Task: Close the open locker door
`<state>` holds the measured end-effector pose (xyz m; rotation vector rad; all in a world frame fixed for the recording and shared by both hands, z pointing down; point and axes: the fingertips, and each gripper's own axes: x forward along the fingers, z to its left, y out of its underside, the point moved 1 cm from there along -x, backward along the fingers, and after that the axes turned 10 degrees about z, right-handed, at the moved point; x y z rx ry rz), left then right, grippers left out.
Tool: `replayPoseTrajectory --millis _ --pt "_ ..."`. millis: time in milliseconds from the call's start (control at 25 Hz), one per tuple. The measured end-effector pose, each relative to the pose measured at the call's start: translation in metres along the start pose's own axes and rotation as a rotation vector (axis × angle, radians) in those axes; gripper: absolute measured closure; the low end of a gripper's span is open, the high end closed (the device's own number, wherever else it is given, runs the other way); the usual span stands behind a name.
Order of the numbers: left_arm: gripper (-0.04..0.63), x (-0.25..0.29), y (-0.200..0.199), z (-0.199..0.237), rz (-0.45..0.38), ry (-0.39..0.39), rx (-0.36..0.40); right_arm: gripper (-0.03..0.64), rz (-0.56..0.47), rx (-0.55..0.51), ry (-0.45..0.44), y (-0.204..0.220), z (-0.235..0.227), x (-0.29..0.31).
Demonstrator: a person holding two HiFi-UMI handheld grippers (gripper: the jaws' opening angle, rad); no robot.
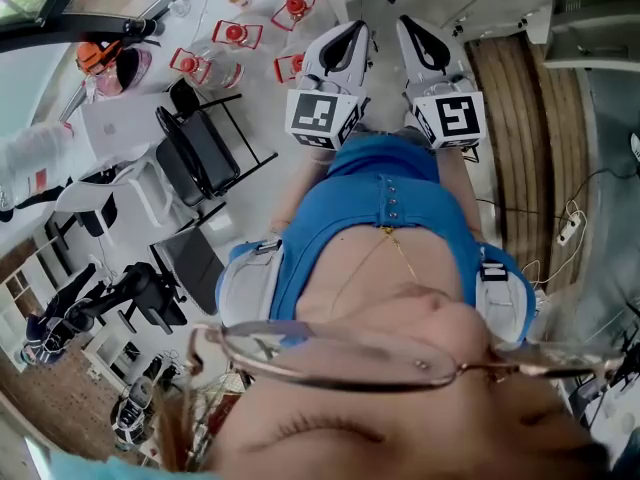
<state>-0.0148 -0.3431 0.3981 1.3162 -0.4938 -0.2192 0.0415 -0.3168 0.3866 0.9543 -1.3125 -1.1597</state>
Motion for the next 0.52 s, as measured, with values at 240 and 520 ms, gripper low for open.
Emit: replayPoseTrajectory --millis 240,520 --pt "0.595 -0.0036 0.0025 -0.0006 0.0 -0.001 0.008 0.615 0.004 -0.001 -0.007 0.0026 0.006 -0.0025" --pt "0.595 -0.0015 0.0019 -0.0056 0.002 0.002 0.009 0.615 0.005 0.0 -0.012 0.002 0.004 -0.0062"
